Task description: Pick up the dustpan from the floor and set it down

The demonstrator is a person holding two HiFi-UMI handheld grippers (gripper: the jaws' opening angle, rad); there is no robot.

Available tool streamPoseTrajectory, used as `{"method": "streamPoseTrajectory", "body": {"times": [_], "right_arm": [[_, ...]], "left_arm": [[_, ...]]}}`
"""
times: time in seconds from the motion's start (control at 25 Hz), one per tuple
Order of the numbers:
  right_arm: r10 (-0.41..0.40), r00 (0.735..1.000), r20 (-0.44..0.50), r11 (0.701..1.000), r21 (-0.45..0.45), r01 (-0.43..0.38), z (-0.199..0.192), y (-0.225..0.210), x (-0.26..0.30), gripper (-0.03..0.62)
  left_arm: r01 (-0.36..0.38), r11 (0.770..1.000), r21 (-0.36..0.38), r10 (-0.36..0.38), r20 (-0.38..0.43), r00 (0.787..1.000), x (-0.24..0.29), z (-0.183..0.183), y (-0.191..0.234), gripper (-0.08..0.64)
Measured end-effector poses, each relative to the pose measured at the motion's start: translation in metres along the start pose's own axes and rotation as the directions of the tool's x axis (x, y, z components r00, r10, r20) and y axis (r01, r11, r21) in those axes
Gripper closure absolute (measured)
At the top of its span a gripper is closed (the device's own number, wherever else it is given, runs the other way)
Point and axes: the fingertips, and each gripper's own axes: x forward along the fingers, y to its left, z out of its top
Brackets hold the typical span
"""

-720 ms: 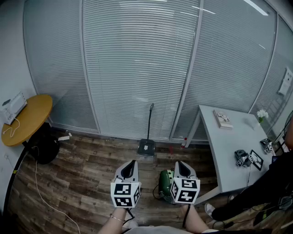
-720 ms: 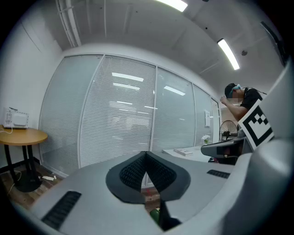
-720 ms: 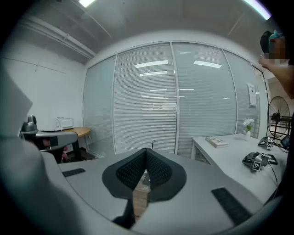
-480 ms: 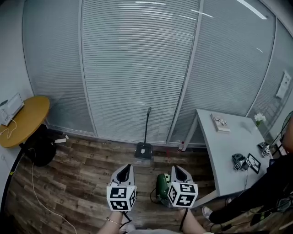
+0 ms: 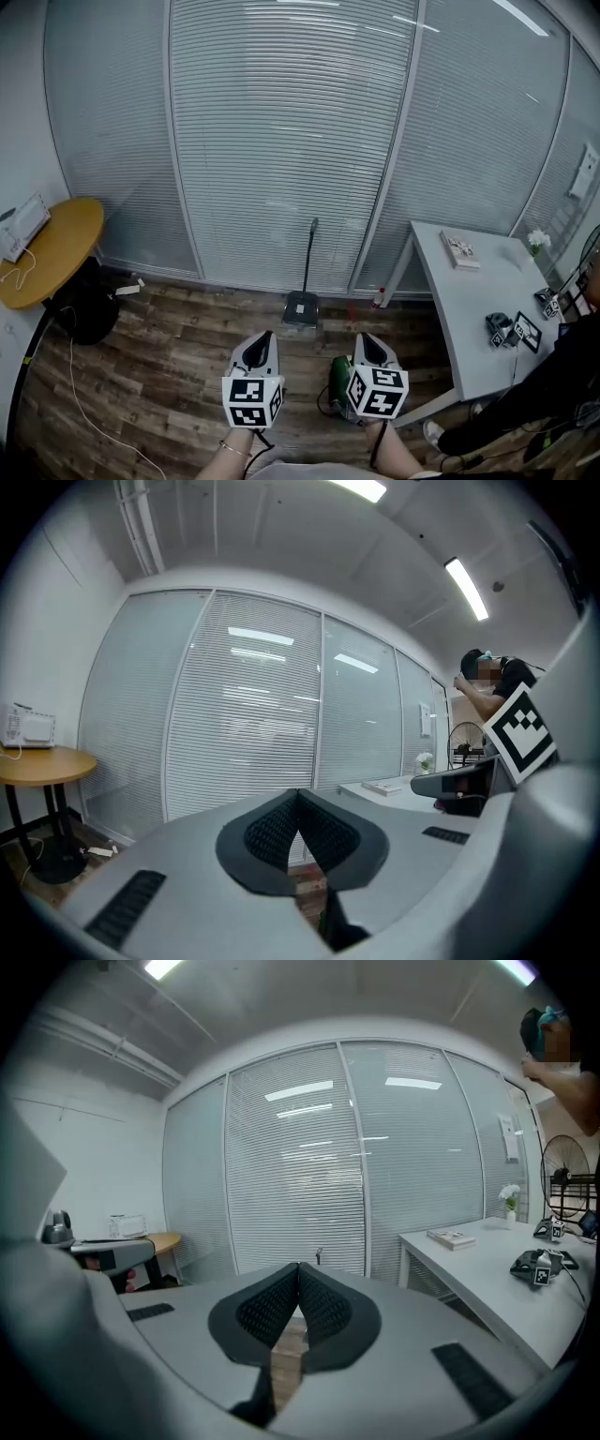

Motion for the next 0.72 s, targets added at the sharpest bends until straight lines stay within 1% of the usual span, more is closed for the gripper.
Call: {"method": "streamPoseTrajectory", "body": {"times": [0.16,0.32,0.56,0.72], "right_arm": [[-0.012,1.0,-0.017,1.0,0.001,0.012,-0.008,0.006,0.005,0.56],[-0.026,0.999,-0.037,1.0,0.012,0.027,-0.012,0.004,0.014,0.56],[-0.056,0.998,-0.038,0.998,0.026,0.057,-0.007,-0.006,0.036,0.56],[-0.06,0.997,-0.045,0.997,0.037,0.062,-0.006,-0.015,0.062,0.56]], "left_arm": [[0.016,1.0,0.004,-0.016,0.003,1.0,0.01,0.0,0.01,0.543],[0.01,0.999,-0.032,-0.01,-0.008,1.0,0.022,-0.001,0.025,0.543],[0.012,0.999,-0.037,-0.013,-0.02,1.0,0.05,-0.004,0.038,0.543],[0.012,1.0,-0.025,-0.012,-0.018,1.0,0.075,-0.003,0.045,0.543]]}}
